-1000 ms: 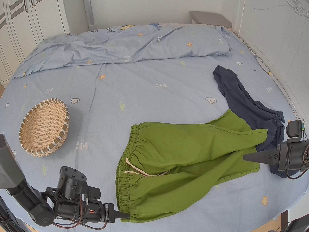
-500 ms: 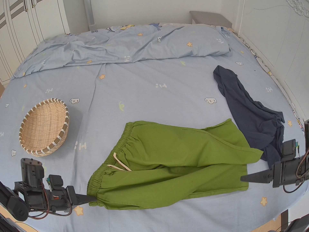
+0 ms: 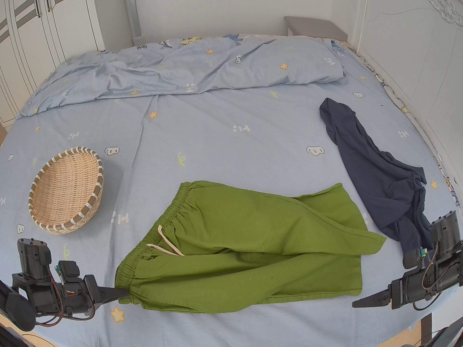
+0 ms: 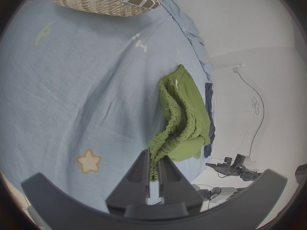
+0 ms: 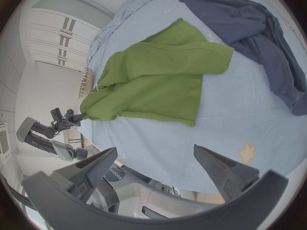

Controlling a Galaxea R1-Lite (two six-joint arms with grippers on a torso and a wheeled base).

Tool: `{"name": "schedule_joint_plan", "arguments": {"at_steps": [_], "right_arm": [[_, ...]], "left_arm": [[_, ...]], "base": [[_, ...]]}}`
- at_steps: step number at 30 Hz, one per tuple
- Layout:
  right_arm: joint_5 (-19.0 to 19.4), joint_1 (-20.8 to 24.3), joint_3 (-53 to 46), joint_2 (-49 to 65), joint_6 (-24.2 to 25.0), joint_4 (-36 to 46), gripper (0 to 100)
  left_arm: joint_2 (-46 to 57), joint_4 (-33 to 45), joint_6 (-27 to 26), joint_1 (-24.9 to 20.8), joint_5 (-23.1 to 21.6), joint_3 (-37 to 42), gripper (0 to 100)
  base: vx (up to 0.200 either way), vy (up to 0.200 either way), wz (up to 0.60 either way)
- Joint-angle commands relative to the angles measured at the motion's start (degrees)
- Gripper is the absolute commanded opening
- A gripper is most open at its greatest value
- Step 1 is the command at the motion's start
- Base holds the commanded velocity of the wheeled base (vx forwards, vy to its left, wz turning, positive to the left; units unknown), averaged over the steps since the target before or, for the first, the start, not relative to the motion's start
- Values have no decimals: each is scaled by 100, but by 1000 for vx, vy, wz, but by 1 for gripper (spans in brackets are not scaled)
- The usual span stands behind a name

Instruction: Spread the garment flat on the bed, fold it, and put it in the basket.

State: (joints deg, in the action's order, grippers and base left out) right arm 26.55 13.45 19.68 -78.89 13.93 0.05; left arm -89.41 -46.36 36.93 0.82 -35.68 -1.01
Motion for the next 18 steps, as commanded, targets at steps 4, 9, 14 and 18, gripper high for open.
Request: {"name": "schedule_joint_plan", "arguments": {"at_steps": [4, 9, 14, 18], "right_arm": [[579, -659, -210, -1542, -339, -1033, 100], [606, -677, -201, -1867, -330, -1394, 100], [606, -677, -166, -2193, -330, -1631, 100], [597, -677, -175, -2342, -321, -1921, 100]], "left_arm": [[-51, -57, -10, 24, -35, 92, 0], [-59, -66, -10, 24, -27, 92, 0], [-68, -66, -10, -11, -35, 84, 0], [-68, -66, -10, -11, -35, 84, 0]], "base": [[0, 0, 0], [0, 0, 0], [0, 0, 0], [0, 0, 0]]}}
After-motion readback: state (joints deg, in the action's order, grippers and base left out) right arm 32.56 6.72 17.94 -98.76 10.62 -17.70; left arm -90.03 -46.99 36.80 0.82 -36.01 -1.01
